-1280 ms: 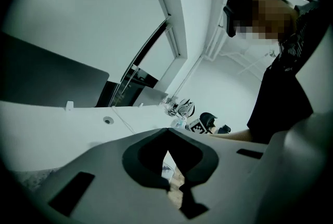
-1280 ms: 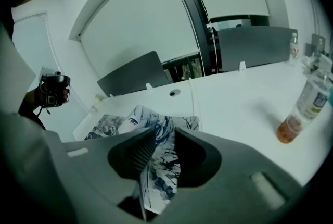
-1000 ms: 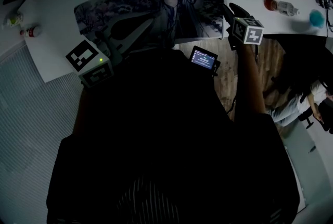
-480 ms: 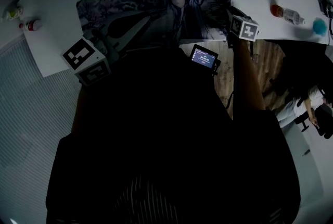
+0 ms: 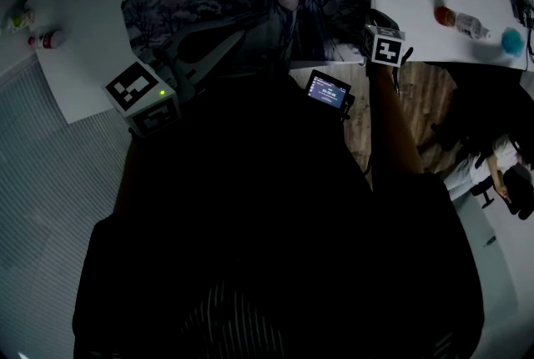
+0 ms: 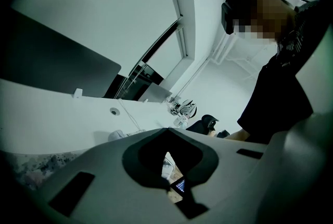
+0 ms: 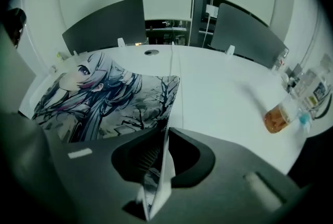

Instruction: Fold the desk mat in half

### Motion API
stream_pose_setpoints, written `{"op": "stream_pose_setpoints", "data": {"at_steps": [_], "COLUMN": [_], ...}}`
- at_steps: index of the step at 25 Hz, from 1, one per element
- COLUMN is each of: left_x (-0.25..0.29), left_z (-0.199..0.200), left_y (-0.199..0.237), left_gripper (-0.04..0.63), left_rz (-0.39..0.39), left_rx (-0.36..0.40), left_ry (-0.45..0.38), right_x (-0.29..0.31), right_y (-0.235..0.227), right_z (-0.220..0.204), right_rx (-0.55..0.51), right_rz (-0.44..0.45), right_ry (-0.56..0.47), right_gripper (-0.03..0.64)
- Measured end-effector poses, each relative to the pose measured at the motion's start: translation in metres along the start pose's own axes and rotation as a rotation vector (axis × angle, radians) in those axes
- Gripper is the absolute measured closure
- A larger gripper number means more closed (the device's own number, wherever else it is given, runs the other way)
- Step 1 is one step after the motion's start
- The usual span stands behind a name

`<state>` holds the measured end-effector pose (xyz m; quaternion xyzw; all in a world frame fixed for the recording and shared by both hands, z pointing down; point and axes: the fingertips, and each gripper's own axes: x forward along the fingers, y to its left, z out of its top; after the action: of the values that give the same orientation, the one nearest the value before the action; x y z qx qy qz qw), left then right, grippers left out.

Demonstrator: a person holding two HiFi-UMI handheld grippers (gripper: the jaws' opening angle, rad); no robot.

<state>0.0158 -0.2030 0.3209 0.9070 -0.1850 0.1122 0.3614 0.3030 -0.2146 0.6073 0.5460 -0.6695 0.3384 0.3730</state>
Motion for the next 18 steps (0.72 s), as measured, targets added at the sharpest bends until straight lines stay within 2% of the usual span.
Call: {"op": "stream_pose_setpoints", "data": {"at_steps": [5, 15, 18], "left_x": [-0.002, -0.004, -0.003], "left_z": [-0.006, -0.011, -0.013], "left_y": [0.003, 0.007, 0.008], "left_gripper": [0.586, 0.588, 0.586], "left_rz": [0.016, 0.021, 0.017], "left_rx": [0.000, -0.011, -0.014], "left_ry": [-0.004, -0.009, -0.009], "right_x": [0.008, 0.013, 0.009], "right_y": [-0.001, -0.003, -0.001], "right_z": [0.008, 0.023, 0.027], "right_rx": [-0.005, -0.073, -0.106], "right_rz": [0.051, 0.009, 0.008], "right_ry": [-0.027, -0.045, -0.063], "right_gripper": [0.506, 0.534, 0.577]}}
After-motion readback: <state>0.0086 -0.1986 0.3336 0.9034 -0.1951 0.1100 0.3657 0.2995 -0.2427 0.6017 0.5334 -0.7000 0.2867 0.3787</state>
